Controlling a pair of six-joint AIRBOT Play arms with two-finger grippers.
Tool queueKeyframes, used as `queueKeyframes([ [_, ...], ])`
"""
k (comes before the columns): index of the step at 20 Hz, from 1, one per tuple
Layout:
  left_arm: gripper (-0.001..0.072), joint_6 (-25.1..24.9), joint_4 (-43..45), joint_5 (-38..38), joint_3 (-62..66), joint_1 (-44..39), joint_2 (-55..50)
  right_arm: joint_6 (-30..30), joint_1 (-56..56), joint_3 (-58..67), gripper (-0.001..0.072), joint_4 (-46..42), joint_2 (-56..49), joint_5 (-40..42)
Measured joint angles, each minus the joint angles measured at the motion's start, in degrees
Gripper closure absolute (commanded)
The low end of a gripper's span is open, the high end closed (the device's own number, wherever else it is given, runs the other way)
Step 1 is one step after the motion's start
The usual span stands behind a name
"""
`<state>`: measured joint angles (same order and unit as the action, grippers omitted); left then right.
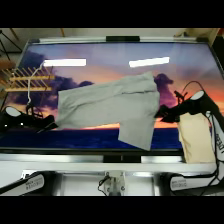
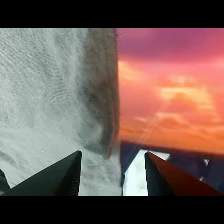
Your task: Fold the shirts.
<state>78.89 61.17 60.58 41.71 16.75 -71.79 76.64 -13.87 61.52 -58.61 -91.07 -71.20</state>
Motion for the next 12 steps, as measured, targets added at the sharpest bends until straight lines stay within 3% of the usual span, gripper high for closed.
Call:
queueKeyframes([
  [1, 0.0677, 0.2, -0.1, 0.0, 0.1, 0.0, 0.1, -0.4, 1.1, -0.4, 0.0379, 0.7, -0.2, 1.3],
  [3, 0.0677, 0.2, -0.3, 0.5, 0.4, 0.0, 0.2, -0.3, 3.3, -0.9, 0.0578, 1.0, -0.6, 5.0],
  [4, 0.0677, 0.3, -0.5, 0.9, 0.8, 0.0, 0.2, -0.2, 4.2, -1.0, 0.0633, 1.4, -0.7, 6.1],
  [8, 0.0679, 0.4, -0.6, 3.6, 6.0, 0.0, 1.7, -0.2, 6.1, -0.4, 0.0634, 2.7, 2.2, 6.2],
  [12, 0.0678, 0.3, -2.3, 5.6, 22.4, 0.0, 9.3, -1.4, 4.2, 10.1, 0.0634, 3.8, 13.4, 2.9],
])
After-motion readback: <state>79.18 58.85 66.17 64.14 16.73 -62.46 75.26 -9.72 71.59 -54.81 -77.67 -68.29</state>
